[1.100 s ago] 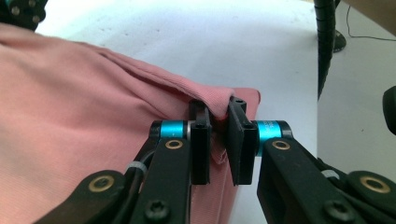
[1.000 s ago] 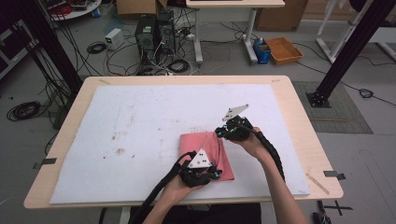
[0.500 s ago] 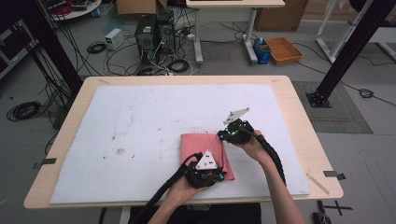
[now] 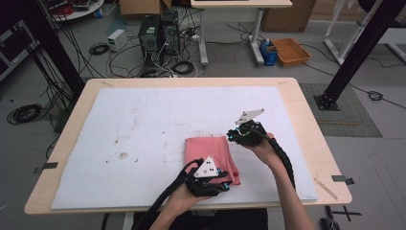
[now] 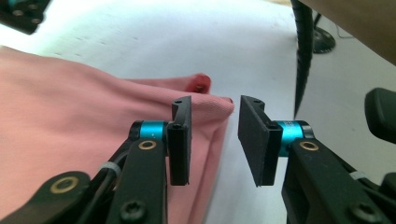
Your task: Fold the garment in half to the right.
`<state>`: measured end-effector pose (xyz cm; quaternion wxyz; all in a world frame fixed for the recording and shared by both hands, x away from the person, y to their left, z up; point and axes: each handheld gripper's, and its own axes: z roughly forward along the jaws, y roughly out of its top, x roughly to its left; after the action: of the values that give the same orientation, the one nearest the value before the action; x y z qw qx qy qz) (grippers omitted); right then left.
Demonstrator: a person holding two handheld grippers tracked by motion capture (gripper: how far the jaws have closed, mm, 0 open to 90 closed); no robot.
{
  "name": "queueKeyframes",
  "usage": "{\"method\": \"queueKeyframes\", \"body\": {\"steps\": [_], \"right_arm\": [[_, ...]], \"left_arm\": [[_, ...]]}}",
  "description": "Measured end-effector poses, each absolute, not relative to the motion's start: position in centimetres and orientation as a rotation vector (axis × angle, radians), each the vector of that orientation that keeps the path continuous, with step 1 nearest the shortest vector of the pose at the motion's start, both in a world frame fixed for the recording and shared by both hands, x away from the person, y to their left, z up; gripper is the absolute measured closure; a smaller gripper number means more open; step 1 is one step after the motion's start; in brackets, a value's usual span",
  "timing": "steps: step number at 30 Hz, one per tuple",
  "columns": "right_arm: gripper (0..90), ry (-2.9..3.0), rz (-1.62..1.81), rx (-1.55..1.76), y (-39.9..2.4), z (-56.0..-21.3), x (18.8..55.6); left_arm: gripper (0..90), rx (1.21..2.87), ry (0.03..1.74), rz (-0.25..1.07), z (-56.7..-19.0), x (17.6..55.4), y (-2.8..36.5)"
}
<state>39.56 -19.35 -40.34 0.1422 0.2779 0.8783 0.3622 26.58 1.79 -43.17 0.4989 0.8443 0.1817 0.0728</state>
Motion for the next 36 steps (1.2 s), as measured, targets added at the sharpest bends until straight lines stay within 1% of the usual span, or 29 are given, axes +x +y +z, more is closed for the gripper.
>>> {"method": "queueKeyframes", "body": {"steps": [3, 6, 12, 17, 23, 26, 28, 33, 36], "right_arm": [[80.2, 2.526, 1.08, 0.784, -18.9, -40.0, 39.3], [79.6, 2.541, 1.074, 0.761, -17.9, -40.0, 39.4], [79.1, 2.583, 0.987, 0.753, -15.9, -41.4, 40.0], [77.8, 2.573, 0.917, 0.806, -16.4, -42.3, 40.5], [76.5, 2.552, 0.913, 0.837, -17.0, -42.6, 40.5], [76.4, 2.545, 0.901, 0.835, -17.1, -42.8, 40.4], [76.3, 2.532, 0.897, 0.84, -17.2, -42.9, 40.2], [73.6, 2.497, 0.896, 0.852, -17.5, -42.9, 39.8], [71.9, 2.463, 0.9, 0.863, -17.6, -42.6, 39.5]], "left_arm": [[64.9, 2.024, 0.46, 0.196, -42.8, 26.8, 2.0], [66.1, 2.044, 0.465, 0.188, -42.8, 27.4, 1.1], [74.5, 2.12, 0.483, 0.187, -44.4, 28.0, -1.6], [76.8, 2.129, 0.467, 0.184, -44.6, 27.9, -2.2], [76.8, 2.137, 0.43, 0.163, -44.6, 27.5, -2.2], [75.6, 2.131, 0.427, 0.149, -44.6, 27.4, -2.1], [70.9, 2.119, 0.422, 0.133, -44.3, 27.5, -1.6], [64.1, 2.076, 0.459, 0.195, -43.2, 27.9, 0.8], [63.1, 2.036, 0.5, 0.242, -42.3, 28.5, 2.8]]}}
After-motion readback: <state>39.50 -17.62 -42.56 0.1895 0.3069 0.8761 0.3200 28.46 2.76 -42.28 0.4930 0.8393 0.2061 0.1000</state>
